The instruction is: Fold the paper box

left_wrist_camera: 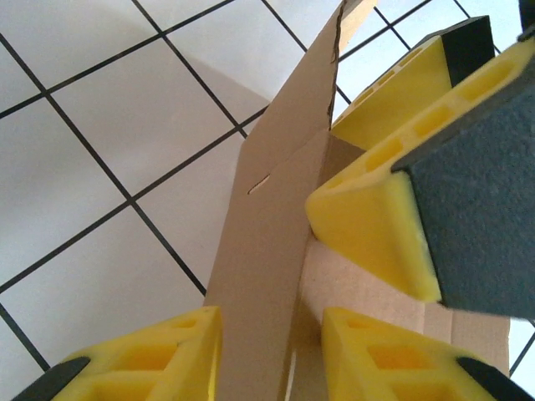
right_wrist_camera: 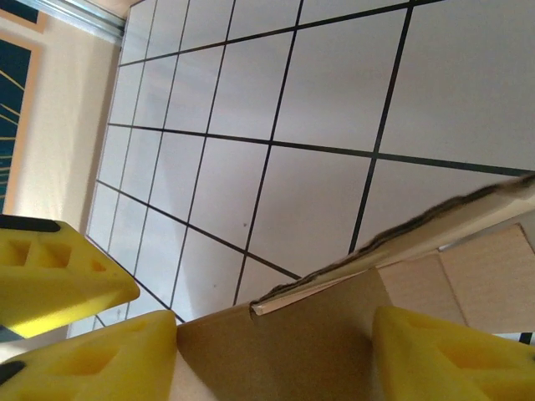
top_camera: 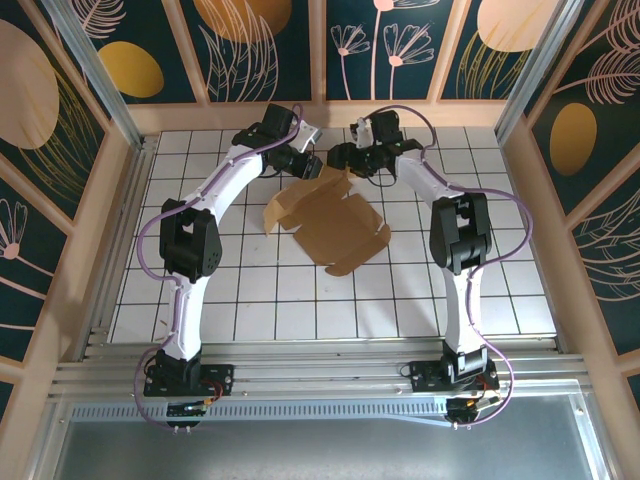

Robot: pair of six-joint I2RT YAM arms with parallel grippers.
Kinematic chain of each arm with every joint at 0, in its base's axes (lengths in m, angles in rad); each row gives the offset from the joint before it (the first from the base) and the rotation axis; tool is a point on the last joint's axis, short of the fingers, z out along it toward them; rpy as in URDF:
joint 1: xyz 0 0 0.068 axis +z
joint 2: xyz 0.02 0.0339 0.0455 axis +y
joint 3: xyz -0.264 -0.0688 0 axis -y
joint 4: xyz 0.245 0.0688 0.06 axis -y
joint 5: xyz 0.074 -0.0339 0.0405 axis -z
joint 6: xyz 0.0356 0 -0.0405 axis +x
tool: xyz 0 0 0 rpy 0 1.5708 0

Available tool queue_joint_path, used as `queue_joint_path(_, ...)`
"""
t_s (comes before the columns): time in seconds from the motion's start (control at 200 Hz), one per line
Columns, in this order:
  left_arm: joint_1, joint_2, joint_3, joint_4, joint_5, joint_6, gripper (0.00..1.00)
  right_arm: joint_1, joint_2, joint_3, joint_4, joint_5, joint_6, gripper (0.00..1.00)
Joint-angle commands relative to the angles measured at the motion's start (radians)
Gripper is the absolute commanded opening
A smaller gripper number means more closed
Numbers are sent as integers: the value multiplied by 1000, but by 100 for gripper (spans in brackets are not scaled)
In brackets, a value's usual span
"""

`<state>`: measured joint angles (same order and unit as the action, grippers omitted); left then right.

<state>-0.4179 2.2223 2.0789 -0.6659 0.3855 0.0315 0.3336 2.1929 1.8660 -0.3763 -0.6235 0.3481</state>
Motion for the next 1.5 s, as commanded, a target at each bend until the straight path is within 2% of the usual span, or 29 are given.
queue_joint_path(0.0,2,23,26,-31,12,-18,37,-7,-25,-20,4,-1,18,56)
queue_joint_path(0.22,3,16,25,-29,15,-25,37,-9,-17,-4,-15,29,22,42)
queue_joint_path(0.475,4,17,20,-38,-17,-16,38,-12,-34,50,-53,74,2,47)
queue_joint_path(0.636,5,-15,14,-4,-48,-50,53,-17,-28,57,-66,100,-9,49)
queue_joint_path(0.746,4,-89,-17,89,-121,-159,60,-16,-15,54,-72,106,-5,48)
queue_joint_path(0.841,4,-160,-25,119,-211,-244,62,-16,-16,44,-69,118,0,48)
queue_joint_path(0.941,4,-240,-44,103,-333,-369,57,-17,-23,37,-61,126,5,48)
queue_joint_path(1.021,4,-320,-115,80,-393,-578,54,-15,-26,39,-62,135,8,47)
queue_joint_path(1.096,2,-399,-217,75,-380,-746,50,-15,-30,35,-64,143,4,47)
queue_joint_path(1.131,2,-441,-278,86,-369,-832,55,-15,-33,32,-62,149,3,48)
queue_joint_path(1.171,1,-495,-367,121,-356,-929,52,-15,-35,29,-62,151,0,48)
queue_joint_path(1.316,-29,-687,-770,455,-268,-1301,48,-15,-33,27,-64,157,-1,48)
queue_joint_path(1.371,-39,-708,-831,536,-237,-1353,48,-15,-35,27,-64,159,-1,48)
queue_joint_path(1.492,-67,-662,-785,473,-293,-1327,48,-13,-36,17,-54,155,5,48)
